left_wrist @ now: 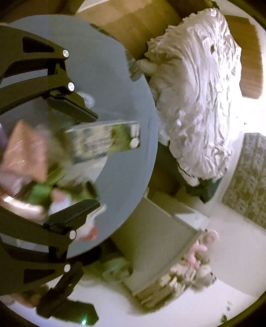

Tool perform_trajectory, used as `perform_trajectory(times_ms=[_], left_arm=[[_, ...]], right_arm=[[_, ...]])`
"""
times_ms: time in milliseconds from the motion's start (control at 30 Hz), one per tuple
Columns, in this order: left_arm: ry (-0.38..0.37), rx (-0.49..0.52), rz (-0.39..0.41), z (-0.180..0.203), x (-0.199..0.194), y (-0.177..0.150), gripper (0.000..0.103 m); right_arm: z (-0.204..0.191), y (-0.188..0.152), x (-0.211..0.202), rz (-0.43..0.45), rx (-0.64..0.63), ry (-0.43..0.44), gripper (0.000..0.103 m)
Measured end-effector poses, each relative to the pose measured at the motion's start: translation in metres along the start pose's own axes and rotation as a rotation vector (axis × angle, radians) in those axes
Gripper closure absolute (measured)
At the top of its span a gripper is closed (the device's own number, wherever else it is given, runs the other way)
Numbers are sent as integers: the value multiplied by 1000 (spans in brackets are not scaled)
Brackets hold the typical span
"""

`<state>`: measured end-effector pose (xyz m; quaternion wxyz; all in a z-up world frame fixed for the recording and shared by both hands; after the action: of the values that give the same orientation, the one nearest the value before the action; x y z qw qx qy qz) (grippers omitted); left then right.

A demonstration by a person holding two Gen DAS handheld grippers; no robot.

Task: Collect trash
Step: 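Grasp the red juice carton with the right gripper while the left grasps the green milk carton, then carry both cartons to the black bin and open both grippers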

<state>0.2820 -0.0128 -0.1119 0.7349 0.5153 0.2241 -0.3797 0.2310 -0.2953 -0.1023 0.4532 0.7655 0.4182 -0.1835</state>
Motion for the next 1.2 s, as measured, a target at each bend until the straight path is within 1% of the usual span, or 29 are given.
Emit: perform_trajectory(times_ms=[67, 133, 200, 233, 267, 367, 433, 467, 500, 533, 567, 633, 667, 733, 800, 833, 967, 1067, 1100, 1200], left_arm=[[28, -4, -33, -15, 18, 8, 26], [53, -8, -69, -21, 37, 16, 26], [73, -6, -90, -27, 46, 15, 26], [80, 1, -100, -29, 50, 15, 26], [103, 13, -117, -29, 58, 16, 26], [136, 10, -157, -35, 73, 14, 26], [141, 3, -170, -39, 79, 13, 28], [148, 17, -162, -38, 79, 12, 29], [154, 24, -158, -38, 80, 13, 37], [160, 29, -154, -38, 79, 13, 40], [145, 26, -149, -38, 77, 13, 43], [134, 19, -140, -40, 74, 12, 45], [129, 19, -132, -40, 71, 11, 47], [105, 15, -97, -36, 61, 10, 51], [62, 21, -42, -26, 41, 11, 52], [46, 27, -24, -21, 34, 12, 52], [-49, 83, 71, 24, -11, 12, 53], [-133, 142, 113, 66, -34, 13, 53], [-161, 163, 119, 81, -38, 12, 53], [-256, 229, 117, 133, -42, 8, 53]], right_arm=[[-9, 4, 18, -33, 2, -23, 33], [-13, 9, 32, -58, 0, -61, 33], [-15, 13, 46, -83, 4, -101, 33], [-13, 15, 54, -99, 8, -126, 33], [-10, 16, 60, -112, 11, -143, 33], [-1, 17, 78, -162, 10, -182, 33], [2, 12, 86, -189, -8, -197, 40], [4, 11, 86, -185, -17, -180, 41], [3, 10, 85, -180, -26, -172, 44], [2, 10, 83, -173, -41, -164, 49], [1, 9, 80, -167, -51, -167, 50], [0, 6, 73, -148, -72, -170, 58], [1, 4, 67, -138, -77, -159, 60], [4, 2, 54, -103, -71, -107, 70], [8, 4, 38, -45, -54, -39, 71], [13, 3, 23, 2, -41, 0, 71], [35, 9, -33, 166, -15, 65, 71], [58, 15, -75, 285, 3, 71, 71], [67, 16, -89, 329, 7, 62, 71], [96, 19, -120, 423, 31, 18, 71]])
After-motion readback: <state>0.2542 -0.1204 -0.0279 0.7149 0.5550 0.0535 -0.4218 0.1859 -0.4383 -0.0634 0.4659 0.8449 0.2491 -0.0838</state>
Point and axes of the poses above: each gripper's, at about its wrist camera, not at the fingertips, and x roughly the way its jaws point, z to its right, y to its top, the point moved 2 cm from there along x, roughly the way its jaws point, and after that the axes turned 2 degrees about -y, right-handed, at the moved point
